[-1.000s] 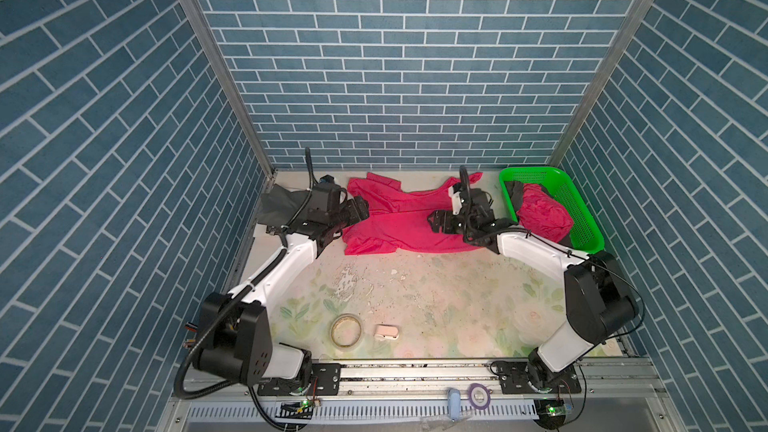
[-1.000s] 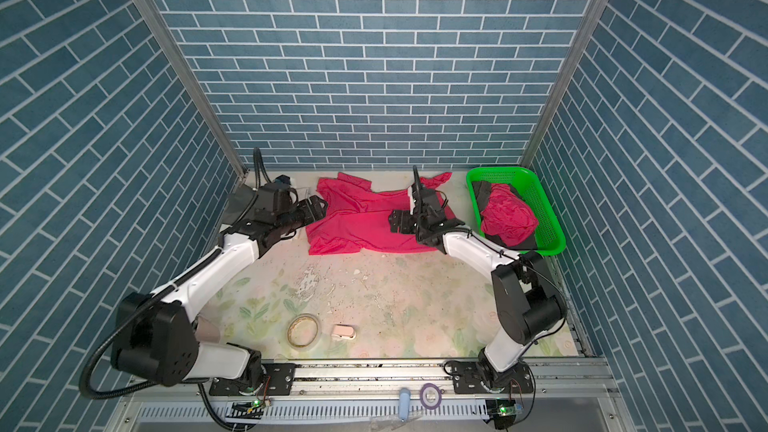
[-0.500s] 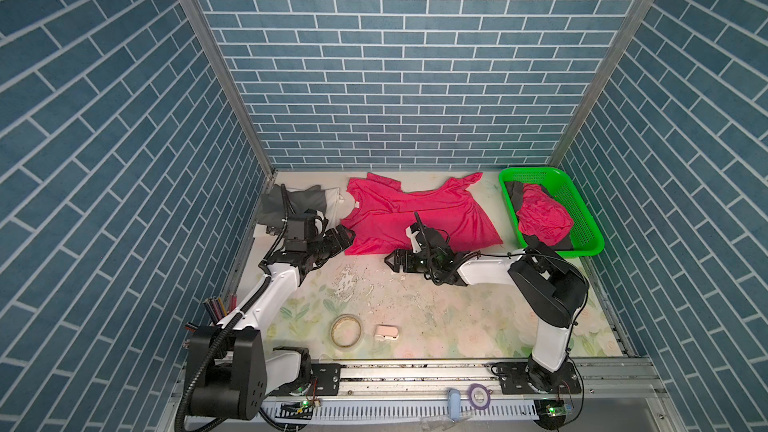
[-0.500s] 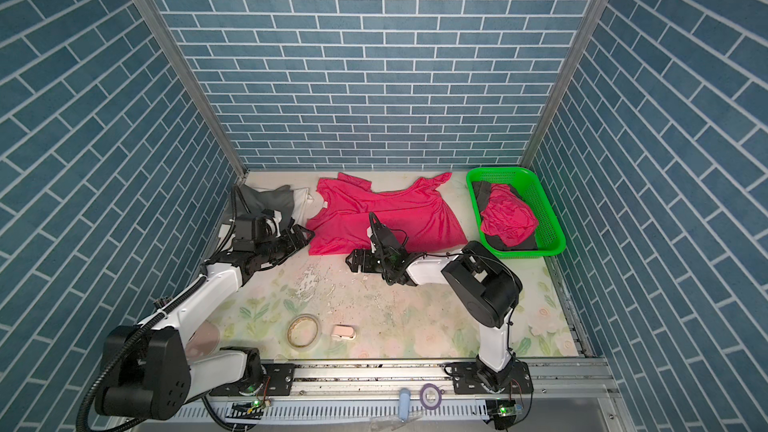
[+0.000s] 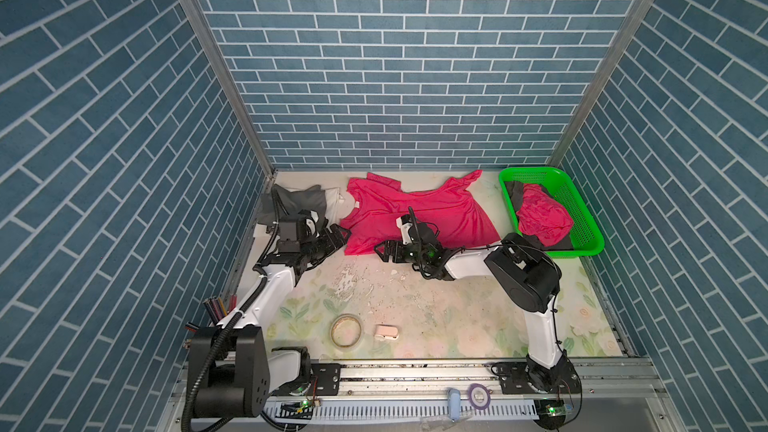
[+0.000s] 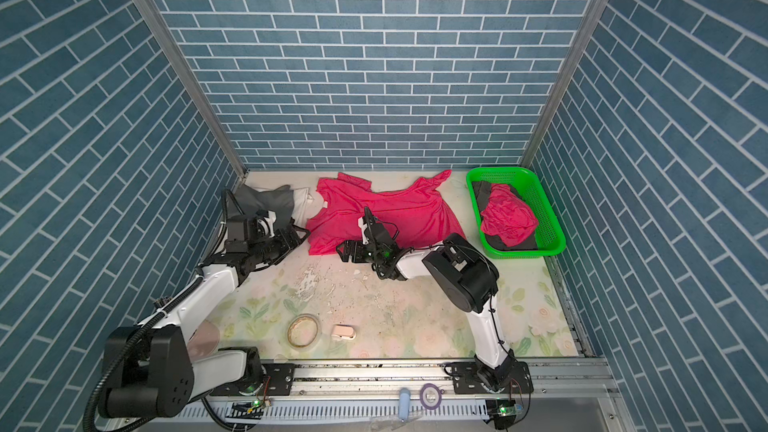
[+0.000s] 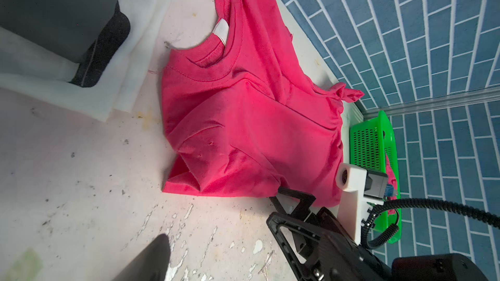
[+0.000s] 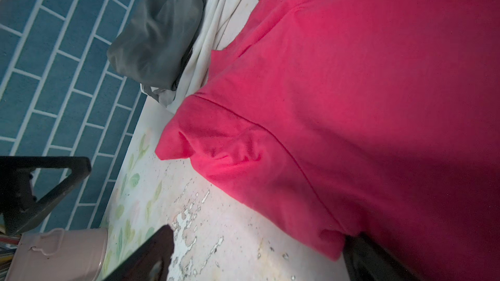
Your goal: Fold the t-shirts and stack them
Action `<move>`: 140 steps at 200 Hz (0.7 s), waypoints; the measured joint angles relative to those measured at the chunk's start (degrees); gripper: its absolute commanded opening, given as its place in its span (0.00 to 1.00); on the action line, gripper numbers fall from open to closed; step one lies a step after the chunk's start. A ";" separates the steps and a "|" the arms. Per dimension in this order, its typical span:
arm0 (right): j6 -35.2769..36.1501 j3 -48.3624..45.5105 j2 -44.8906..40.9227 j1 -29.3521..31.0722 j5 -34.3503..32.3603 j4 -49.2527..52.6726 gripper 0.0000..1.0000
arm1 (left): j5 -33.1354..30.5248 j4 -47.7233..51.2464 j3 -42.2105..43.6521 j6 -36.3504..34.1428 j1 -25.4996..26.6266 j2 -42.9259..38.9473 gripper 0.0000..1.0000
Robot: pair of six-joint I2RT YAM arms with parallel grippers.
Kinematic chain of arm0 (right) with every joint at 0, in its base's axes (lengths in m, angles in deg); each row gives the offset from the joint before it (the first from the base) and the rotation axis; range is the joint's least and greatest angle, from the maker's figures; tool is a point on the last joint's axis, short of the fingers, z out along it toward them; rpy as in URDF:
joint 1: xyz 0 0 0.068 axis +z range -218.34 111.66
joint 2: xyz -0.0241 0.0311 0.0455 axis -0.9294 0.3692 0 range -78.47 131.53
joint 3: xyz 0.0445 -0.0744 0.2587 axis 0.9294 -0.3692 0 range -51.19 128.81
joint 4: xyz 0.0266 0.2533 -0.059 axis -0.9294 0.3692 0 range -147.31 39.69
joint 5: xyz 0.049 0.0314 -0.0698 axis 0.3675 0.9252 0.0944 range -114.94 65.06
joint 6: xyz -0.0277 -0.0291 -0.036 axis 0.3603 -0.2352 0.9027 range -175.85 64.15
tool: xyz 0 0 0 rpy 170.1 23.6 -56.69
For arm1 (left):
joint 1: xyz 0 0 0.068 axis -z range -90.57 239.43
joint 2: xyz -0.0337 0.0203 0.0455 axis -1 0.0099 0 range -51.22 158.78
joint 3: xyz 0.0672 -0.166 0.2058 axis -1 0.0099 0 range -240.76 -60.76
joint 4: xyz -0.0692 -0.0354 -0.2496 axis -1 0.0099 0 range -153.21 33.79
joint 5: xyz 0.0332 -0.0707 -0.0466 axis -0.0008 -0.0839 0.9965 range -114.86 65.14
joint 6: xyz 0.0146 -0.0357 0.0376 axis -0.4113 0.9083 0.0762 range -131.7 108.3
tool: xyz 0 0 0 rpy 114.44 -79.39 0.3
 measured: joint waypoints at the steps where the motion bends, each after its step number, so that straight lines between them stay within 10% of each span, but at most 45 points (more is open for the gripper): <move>1: 0.07 -0.02 0.00 0.00 0.02 -0.07 0.93 | 0.04 0.00 0.00 -0.02 -0.04 0.00 0.88; 140: 4.94 2.51 -0.15 0.48 9.81 -6.49 0.80 | 2.08 -1.64 1.22 0.00 -2.10 1.53 0.88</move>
